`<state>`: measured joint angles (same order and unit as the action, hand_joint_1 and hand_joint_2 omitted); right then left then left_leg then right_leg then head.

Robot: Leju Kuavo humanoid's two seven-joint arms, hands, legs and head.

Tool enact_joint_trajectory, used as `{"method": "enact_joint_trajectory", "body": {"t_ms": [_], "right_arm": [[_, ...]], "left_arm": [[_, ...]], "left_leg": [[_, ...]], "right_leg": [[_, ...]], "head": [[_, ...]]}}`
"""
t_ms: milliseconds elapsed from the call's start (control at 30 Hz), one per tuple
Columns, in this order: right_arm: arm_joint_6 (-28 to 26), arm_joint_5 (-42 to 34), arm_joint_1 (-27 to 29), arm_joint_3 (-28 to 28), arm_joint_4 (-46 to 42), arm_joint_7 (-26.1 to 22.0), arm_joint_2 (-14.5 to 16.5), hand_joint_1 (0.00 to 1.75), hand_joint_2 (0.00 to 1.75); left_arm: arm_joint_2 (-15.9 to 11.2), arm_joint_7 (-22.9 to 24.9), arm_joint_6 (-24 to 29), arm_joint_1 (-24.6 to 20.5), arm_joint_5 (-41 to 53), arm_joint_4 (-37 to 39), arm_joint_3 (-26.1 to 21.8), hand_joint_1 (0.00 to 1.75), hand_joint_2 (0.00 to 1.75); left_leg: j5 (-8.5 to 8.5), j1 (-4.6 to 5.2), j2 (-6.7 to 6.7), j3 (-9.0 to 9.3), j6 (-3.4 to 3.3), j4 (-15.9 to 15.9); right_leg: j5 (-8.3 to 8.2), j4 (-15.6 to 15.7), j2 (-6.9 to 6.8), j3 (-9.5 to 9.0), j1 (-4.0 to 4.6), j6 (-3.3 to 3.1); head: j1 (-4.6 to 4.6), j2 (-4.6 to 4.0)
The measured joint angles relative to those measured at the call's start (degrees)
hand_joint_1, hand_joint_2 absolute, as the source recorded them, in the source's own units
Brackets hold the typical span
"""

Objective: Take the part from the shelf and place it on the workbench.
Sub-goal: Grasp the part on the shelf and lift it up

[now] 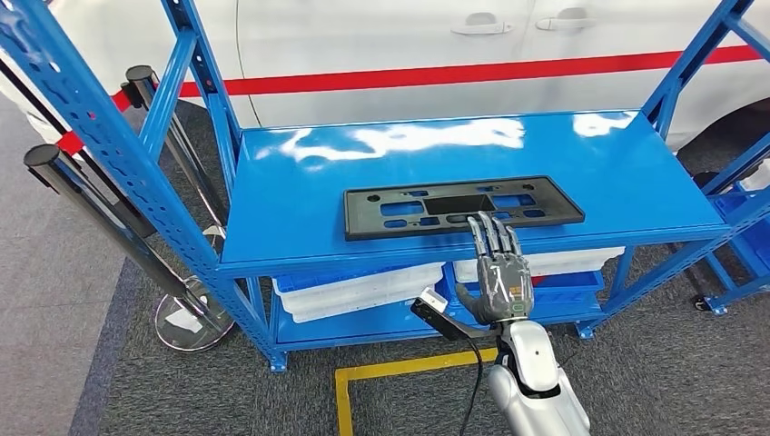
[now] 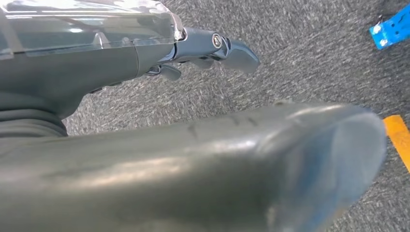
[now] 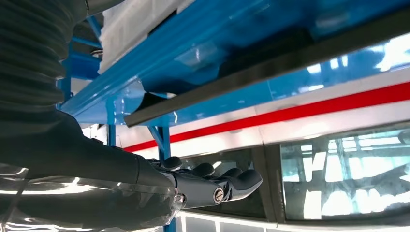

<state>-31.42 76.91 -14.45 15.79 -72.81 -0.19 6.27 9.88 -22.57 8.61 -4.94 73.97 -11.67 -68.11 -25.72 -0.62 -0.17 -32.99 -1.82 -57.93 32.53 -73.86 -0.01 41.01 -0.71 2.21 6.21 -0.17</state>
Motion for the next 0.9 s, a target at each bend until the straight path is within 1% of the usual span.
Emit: {"method": "enact_joint_trajectory", "body": {"t_ms": [33, 67, 100, 133, 167, 200, 267, 300, 333, 367, 400, 433, 467, 500, 533, 567, 600, 633, 667, 733, 800, 833, 867, 900], "right_arm": [[0.1, 0.3, 0.2, 0.0, -0.2, 0.1, 0.0, 0.0, 1.75], [0.3, 0.6, 0.3, 0.0, -0.3, 0.1, 0.0, 0.0, 1.75], [0.4, 0.9, 0.3, 0.0, -0.5, 0.3, 0.0, 0.0, 1.75], [0.6, 1.2, 0.3, 0.0, -0.7, 0.4, 0.0, 0.0, 1.75], [0.7, 1.5, 0.3, 0.0, -0.8, 0.5, 0.0, 0.0, 1.75], [0.7, 1.7, 0.4, 0.0, -0.8, 0.7, 0.0, 0.0, 1.75], [0.8, 2.0, 0.5, 0.0, -0.9, 0.7, 0.1, 0.0, 1.75], [0.9, 2.1, 0.4, 0.0, -1.0, 0.8, 0.2, 0.0, 1.75], [1.1, 2.2, 0.4, 0.0, -1.0, 0.8, 0.3, 0.0, 1.75], [1.3, 2.3, 0.3, 0.0, -1.1, 0.8, 0.5, 0.0, 1.75], [1.4, 2.3, 0.3, 0.0, -1.0, 0.8, 0.6, 0.0, 1.75], [1.6, 2.3, 0.3, 0.0, -0.9, 0.8, 0.7, 0.0, 1.75], [1.7, 2.3, 0.3, 0.0, -0.8, 0.8, 0.8, 0.0, 1.75], [1.8, 2.3, 0.3, 0.0, -0.7, 0.8, 0.8, 0.0, 1.75], [1.9, 2.3, 0.3, 0.0, -0.6, 0.8, 0.9, 0.0, 1.75], [1.9, 2.4, 0.3, 0.0, -0.6, 0.8, 1.0, 0.0, 1.75], [2.0, 2.4, 0.2, 0.0, -0.5, 0.8, 1.1, 0.0, 1.75], [2.1, 2.4, 0.1, 0.1, -0.4, 0.8, 1.2, 0.0, 1.75], [2.2, 2.4, -0.1, 0.1, -0.3, 0.8, 1.3, 0.0, 1.75], [2.4, 2.4, -0.5, 0.2, 0.0, 0.7, 1.5, 0.0, 1.75], [2.5, 2.5, -0.9, 0.3, 0.2, 0.7, 1.8, 0.0, 1.75], [2.6, 2.5, -1.2, 0.5, 0.3, 0.6, 2.0, 0.0, 1.75], [2.7, 2.6, -1.6, 0.6, 0.4, 0.6, 2.1, 0.0, 1.75], [2.7, 2.6, -1.8, 0.8, 0.6, 0.6, 2.2, 0.0, 1.75]], "left_arm": [[0.0, 0.1, 0.0, 0.0, 0.0, 0.0, 0.1, 0.0, 0.0], [0.1, 0.2, -0.1, 0.0, 0.1, 0.0, 0.2, 0.0, 0.0], [0.1, 0.3, -0.1, -0.1, 0.2, 0.0, 0.3, 0.0, 0.0], [0.2, 0.3, -0.2, -0.1, 0.3, 0.0, 0.4, 0.0, 0.0], [0.2, 0.4, -0.3, -0.1, 0.3, 0.0, 0.5, 0.0, 0.0], [0.2, 0.4, -0.3, -0.1, 0.4, 0.0, 0.6, 0.0, 0.0], [0.2, 0.6, -0.3, -0.1, 0.5, 0.0, 0.9, 0.0, 0.0], [0.2, 0.6, -0.4, -0.1, 0.6, 0.0, 1.0, 0.0, 0.0], [0.2, 0.7, -0.4, -0.1, 0.6, 0.0, 1.1, 0.0, 0.0], [0.2, 0.7, -0.3, -0.1, 0.6, 0.0, 1.1, 0.0, 0.0], [0.2, 0.8, -0.3, -0.1, 0.6, 0.0, 1.2, 0.0, 0.0], [0.2, 0.8, -0.3, -0.1, 0.6, 0.0, 1.2, 0.0, 0.0], [0.2, 0.8, -0.3, 0.0, 0.6, 0.0, 1.2, 0.0, 0.0], [0.2, 0.8, -0.3, 0.0, 0.6, 0.0, 1.2, 0.0, 0.0], [0.2, 0.8, -0.3, 0.1, 0.6, 0.0, 1.2, 0.0, 0.0], [0.2, 0.8, -0.3, 0.1, 0.6, 0.0, 1.2, 0.0, 0.0], [0.2, 0.9, -0.3, 0.1, 0.6, 0.0, 1.2, 0.0, 0.0], [0.2, 0.9, -0.3, 0.0, 0.6, 0.0, 1.2, 0.0, 0.0], [0.2, 0.9, -0.3, 0.0, 0.5, 0.0, 1.2, 0.0, 0.0], [0.2, 0.9, -0.3, 0.0, 0.5, 0.0, 1.2, 0.0, 0.0], [0.2, 1.0, -0.3, 0.0, 0.4, 0.0, 1.2, 0.0, 0.0], [0.3, 1.1, -0.2, 0.0, 0.4, 0.0, 1.2, 0.0, 0.0], [0.3, 1.1, -0.2, -0.1, 0.3, 0.0, 1.2, 0.0, 0.0], [0.3, 1.2, -0.1, -0.1, 0.1, 0.0, 1.2, 0.0, 0.0]], "left_leg": [[-0.09, 0.0, -0.05, 0.13, 0.09, 0.0], [-0.2, 0.0, -0.1, 0.28, 0.22, -0.1], [-0.33, 0.08, -0.15, 0.38, 0.4, -0.1], [-0.44, 0.16, -0.18, 0.43, 0.63, -0.1], [-0.53, 0.21, -0.2, 0.43, 0.89, -0.1], [-0.58, 0.25, -0.21, 0.43, 1.17, -0.1], [-0.81, 0.2, -0.2, 0.57, 1.81, 0.0], [-1.39, 0.19, -0.18, 0.36, 2.07, -0.8], [-2.51, 0.18, -0.16, -0.38, 2.28, -2.6], [-4.11, 0.09, -0.14, -1.77, 2.41, -5.6], [-5.92, 0.05, -0.14, -3.69, 2.55, -9.6], [-7.32, -0.01, -0.13, -5.71, 2.7, -13.4], [-7.79, -0.07, -0.13, -7.17, 2.84, -15.9], [-7.1, -0.11, -0.12, -7.68, 2.94, -16.4], [-5.33, -0.14, -0.09, -7.05, 2.96, -14.5], [-2.92, -0.17, -0.04, -5.48, 2.9, -10.8], [-1.07, -0.16, 0.04, -3.71, 2.74, -7.0], [0.06, -0.1, 0.08, -2.27, 2.48, -3.8], [0.47, -0.03, 0.09, -1.43, 2.21, -1.9], [0.07, 0.17, -0.02, -1.16, 1.59, -1.0], [0.04, 0.05, -0.07, -0.83, 0.95, -0.7], [0.03, -0.07, -0.08, -0.56, 0.63, -0.5], [-0.03, -0.17, -0.07, -0.3, 0.36, -0.3], [-0.16, -0.15, -0.07, -0.13, 0.17, -0.3]], "right_leg": [[-1.91, 2.6, 0.0, -1.08, -0.04, -0.11], [-4.22, 6.8, 0.01, -3.02, -0.05, -0.34], [-5.87, 10.9, 0.02, -4.93, 0.1, -0.62], [-6.95, 14.0, 0.04, -6.36, 0.26, -0.94], [-7.23, 15.6, 0.06, -7.08, 0.45, -1.23], [-7.01, 15.9, 0.07, -7.14, 0.63, -1.49], [-7.13, 16.3, 0.04, -7.36, 0.49, -2.1], [-7.2, 16.6, 0.01, -7.66, 0.34, -2.48], [-7.26, 17.0, -0.05, -7.97, 0.18, -2.86], [-7.22, 17.2, -0.12, -8.24, 0.13, -3.17], [-7.1, 17.2, -0.17, -8.38, 0.16, -3.43], [-6.97, 17.2, -0.21, -8.47, 0.22, -3.57], [-6.82, 17.1, -0.22, -8.57, 0.26, -3.61], [-6.62, 17.0, -0.2, -8.72, 0.28, -3.59], [-6.37, 16.9, -0.14, -8.94, 0.28, -3.48], [-6.03, 16.7, -0.09, -9.21, 0.27, -3.32], [-5.67, 16.5, -0.06, -9.42, 0.32, -3.09], [-5.33, 16.2, -0.03, -9.52, 0.41, -2.81], [-5.08, 16.0, -0.03, -9.53, 0.51, -2.52], [-4.85, 15.9, -0.05, -9.46, 0.62, -1.92], [-4.27, 15.4, -0.05, -9.45, 0.48, -1.27], [-3.39, 13.9, -0.03, -8.79, 0.4, -0.94], [-2.07, 11.2, -0.01, -7.45, 0.3, -0.63], [-0.57, 7.4, -0.02, -5.38, 0.22, -0.38]], "head": [[0.0, 0.0], [0.0, 0.0], [0.0, 0.0], [0.01, 0.0], [0.01, 0.0], [0.01, 0.0], [0.02, 0.0], [0.02, 0.0], [0.02, 0.0], [0.02, 0.0], [0.02, 0.0], [0.02, 0.0], [0.02, 0.0], [0.02, 0.0], [0.02, 0.0], [0.02, 0.0], [0.02, 0.0], [0.02, 0.0], [0.01, 0.0], [0.01, 0.0], [0.02, 0.0], [0.01, 0.0], [0.01, 0.0], [0.01, 0.0]]}}
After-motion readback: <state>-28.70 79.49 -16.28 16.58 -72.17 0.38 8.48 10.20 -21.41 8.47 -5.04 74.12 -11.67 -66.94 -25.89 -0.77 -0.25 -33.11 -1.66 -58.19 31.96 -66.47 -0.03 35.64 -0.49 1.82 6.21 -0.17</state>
